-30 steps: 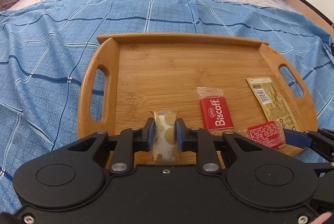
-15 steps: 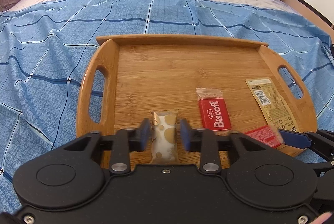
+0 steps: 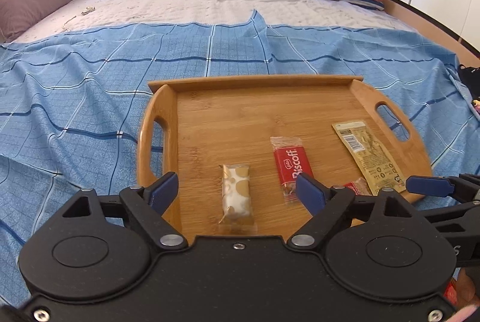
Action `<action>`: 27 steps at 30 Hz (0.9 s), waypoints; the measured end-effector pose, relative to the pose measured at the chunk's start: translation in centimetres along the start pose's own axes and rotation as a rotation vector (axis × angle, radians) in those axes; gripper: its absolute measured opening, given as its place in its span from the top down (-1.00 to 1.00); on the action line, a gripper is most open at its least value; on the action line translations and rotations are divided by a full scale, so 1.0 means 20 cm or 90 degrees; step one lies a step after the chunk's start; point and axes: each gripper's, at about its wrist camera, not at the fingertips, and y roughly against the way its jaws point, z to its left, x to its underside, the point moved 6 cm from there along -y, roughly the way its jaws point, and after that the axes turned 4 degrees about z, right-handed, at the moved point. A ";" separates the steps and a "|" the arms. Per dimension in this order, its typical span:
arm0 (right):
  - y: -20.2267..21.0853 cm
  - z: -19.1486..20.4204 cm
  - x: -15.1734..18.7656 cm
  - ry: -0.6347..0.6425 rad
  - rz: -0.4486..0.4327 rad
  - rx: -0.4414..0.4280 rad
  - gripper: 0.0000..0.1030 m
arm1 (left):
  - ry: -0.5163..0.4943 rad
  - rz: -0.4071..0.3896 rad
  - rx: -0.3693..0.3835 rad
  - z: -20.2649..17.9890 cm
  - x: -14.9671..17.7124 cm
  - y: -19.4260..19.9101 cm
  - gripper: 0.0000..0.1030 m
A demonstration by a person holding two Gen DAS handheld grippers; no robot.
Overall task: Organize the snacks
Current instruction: 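Open the left tool on the tray while the right tool releases the red wafer packet, then move both open tools back to the snack pile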
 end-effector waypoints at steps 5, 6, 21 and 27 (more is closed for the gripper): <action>0.11 -0.01 0.06 0.013 -0.020 -0.002 -0.92 | -0.014 -0.016 0.004 0.01 0.08 0.12 -0.71; 0.14 -0.01 0.08 0.016 -0.025 -0.003 -0.93 | -0.015 -0.019 0.008 0.01 0.09 0.15 -0.72; 0.47 0.00 0.47 0.079 -0.107 0.045 -1.00 | -0.007 -0.077 0.014 0.03 0.51 0.46 -0.82; 0.55 -0.02 0.67 0.069 -0.141 0.092 -1.00 | 0.014 -0.086 0.009 0.04 0.72 0.54 -0.84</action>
